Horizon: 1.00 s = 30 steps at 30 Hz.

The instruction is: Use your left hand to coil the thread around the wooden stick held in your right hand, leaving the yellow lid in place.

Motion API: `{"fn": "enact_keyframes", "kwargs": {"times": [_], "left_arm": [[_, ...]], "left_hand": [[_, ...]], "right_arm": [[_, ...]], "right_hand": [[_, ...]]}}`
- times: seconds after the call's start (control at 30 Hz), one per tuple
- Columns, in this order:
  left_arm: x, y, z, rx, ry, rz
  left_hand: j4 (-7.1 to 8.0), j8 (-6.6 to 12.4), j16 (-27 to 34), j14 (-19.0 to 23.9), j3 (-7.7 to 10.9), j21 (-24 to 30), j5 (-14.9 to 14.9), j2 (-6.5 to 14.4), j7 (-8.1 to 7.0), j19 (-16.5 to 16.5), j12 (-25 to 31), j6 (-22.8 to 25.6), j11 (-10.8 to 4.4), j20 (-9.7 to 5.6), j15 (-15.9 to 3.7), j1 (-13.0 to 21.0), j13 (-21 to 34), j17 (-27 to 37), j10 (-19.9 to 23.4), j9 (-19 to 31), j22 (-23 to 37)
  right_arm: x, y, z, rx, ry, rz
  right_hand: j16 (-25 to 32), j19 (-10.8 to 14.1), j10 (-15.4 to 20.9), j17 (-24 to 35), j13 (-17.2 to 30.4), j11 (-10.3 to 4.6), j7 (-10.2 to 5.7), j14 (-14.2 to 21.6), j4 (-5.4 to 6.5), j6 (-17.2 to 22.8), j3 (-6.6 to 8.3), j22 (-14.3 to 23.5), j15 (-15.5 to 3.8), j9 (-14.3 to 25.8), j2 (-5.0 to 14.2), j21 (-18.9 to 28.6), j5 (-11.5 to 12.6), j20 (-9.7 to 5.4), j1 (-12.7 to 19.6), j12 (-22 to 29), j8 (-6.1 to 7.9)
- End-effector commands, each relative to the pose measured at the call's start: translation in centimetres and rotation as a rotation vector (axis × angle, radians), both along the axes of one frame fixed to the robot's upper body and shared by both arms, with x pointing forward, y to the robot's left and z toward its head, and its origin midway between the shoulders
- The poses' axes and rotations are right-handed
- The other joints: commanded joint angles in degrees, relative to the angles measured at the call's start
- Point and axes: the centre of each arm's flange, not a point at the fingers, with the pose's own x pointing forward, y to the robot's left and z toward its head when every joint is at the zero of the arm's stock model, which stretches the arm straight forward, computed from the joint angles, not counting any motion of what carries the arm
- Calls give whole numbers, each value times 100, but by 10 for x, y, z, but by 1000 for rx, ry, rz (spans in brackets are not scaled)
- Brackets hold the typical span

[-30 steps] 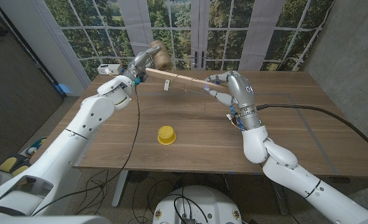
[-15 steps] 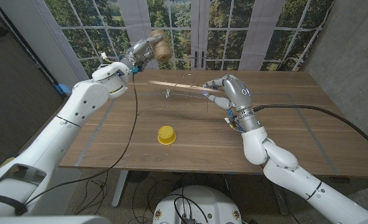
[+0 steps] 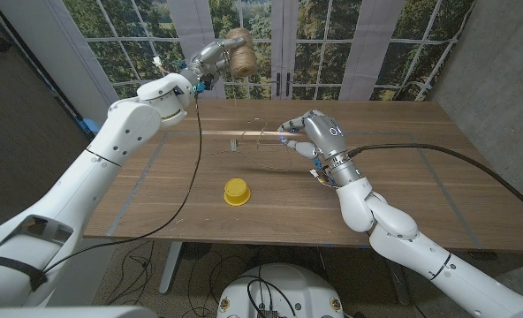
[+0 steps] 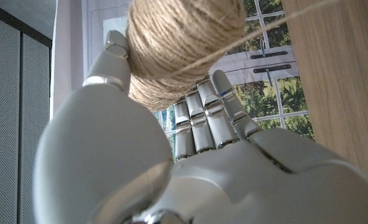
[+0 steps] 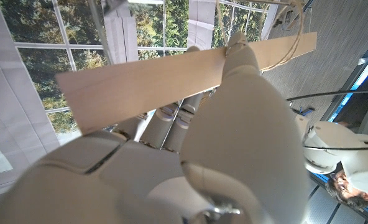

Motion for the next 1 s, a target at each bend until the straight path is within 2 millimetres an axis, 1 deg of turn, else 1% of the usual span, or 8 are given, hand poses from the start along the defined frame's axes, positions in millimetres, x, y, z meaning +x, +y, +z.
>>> {"fn": "enact_keyframes", "kwargs": {"times": [0.03,0.07,0.27,0.57,0.73,0.83,0.97,1.0], "left_arm": [[-26,-28,17,94,-96,-67],[-29,-30,17,95,-108,-70],[-42,-36,16,127,-149,-109],[-49,-41,14,146,-188,-158],[-53,-46,10,156,-211,-204],[-56,-47,9,166,-226,-214],[-59,-47,5,181,-240,-235],[-59,-47,3,176,-243,-239]], "left_hand": [[452,758,42,-200,468,28,48,1479,-610,-2,49,949,-1068,45,-811,859,1311,6,1133,793,2],[450,764,44,-195,468,30,48,1477,-633,5,46,968,-1066,45,-809,862,1302,6,1135,791,2],[457,758,41,-203,459,30,47,1477,-617,-3,44,957,-1080,44,-814,862,1298,12,1127,791,3],[455,758,43,-203,450,31,46,1474,-638,-8,55,966,-1073,41,-821,873,1302,21,1133,790,3],[453,758,47,-201,442,31,45,1471,-643,-12,58,963,-1079,46,-828,880,1298,30,1140,793,3],[458,755,43,-202,439,30,46,1475,-638,-18,61,958,-1073,46,-823,879,1309,28,1126,793,3],[467,753,38,-196,437,29,47,1475,-632,-25,65,957,-1073,47,-821,874,1307,22,1133,793,3],[465,755,40,-194,437,30,47,1475,-634,-22,69,964,-1079,45,-818,877,1309,24,1138,793,3]], "right_arm": [[17,8,5,-7,75,-36],[19,8,6,-4,83,-40],[29,8,12,49,154,-63],[39,6,20,129,215,-75],[43,3,26,187,238,-75],[45,1,29,216,245,-75],[46,-1,34,238,245,-66],[46,-1,35,241,246,-61]], "right_hand": [[1,-43,72,25,8,39,27,15,7,29,-21,15,-206,10,777,22,36,-849,699,-22,-15],[4,-43,76,28,17,27,31,24,15,33,-25,15,-200,6,790,24,40,-848,696,-22,-16],[9,-33,124,42,16,51,62,42,17,56,-46,14,-199,-4,792,39,47,-845,710,-25,-15],[45,-6,161,75,5,47,104,109,12,70,-61,14,-204,-26,801,63,51,-836,738,-40,-26],[101,41,227,120,-47,124,169,180,36,86,-89,14,-187,-46,812,92,43,-825,712,-63,-35],[122,59,241,141,-55,124,208,202,36,91,-102,13,-180,-56,807,103,39,-829,714,-72,-41],[127,70,243,155,-62,171,225,199,37,100,-115,11,-176,-66,802,112,34,-837,715,-84,-47],[125,68,242,156,-59,155,224,194,39,99,-118,10,-172,-67,799,111,33,-840,711,-85,-49]]}}
